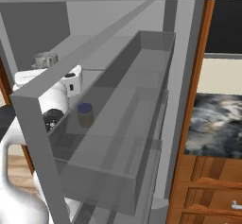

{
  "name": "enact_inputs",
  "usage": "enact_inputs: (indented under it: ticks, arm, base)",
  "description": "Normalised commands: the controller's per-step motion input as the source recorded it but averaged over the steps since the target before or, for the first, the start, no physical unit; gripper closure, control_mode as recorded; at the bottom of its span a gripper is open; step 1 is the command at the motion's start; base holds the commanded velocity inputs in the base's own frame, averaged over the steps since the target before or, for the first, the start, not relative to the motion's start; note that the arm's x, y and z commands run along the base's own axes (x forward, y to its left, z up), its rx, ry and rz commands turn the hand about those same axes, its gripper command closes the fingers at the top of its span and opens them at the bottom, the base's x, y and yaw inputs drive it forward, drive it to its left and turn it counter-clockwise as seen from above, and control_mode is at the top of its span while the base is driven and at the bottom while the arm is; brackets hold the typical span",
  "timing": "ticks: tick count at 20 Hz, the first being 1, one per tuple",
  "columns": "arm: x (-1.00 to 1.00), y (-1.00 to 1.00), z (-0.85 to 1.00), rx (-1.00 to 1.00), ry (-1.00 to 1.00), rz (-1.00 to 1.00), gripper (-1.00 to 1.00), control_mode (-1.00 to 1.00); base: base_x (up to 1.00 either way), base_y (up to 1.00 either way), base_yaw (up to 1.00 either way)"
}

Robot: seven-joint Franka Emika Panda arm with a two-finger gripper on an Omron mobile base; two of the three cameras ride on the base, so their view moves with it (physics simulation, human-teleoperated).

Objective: Move the mayonnaise and corn from the top shelf to the second highest shelf to make space. Then, place the pitcher from the counter on the cleared top shelf.

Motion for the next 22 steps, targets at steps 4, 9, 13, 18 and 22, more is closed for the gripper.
enact_inputs:
  ticks: [4,9,13,18,22]
  arm:
    - [-0.18,0.12,0.24,-0.09,-0.48,0.06,1.0,-1.0]
    - [0.04,0.17,0.24,-0.09,-0.37,-0.07,1.0,-1.0]
    - [0.28,0.13,0.18,-0.04,-0.21,-0.19,1.0,-1.0]
    - [0.34,0.01,0.21,0.0,-0.03,-0.18,1.0,-1.0]
    - [0.33,0.0,0.15,0.0,0.0,-0.12,1.0,-1.0]
  base:
    - [0.0,0.0,0.0]
    - [0.0,0.0,0.0]
    - [0.0,0.0,0.0]
    - [0.0,0.0,0.0]
    - [0.0,0.0,0.0]
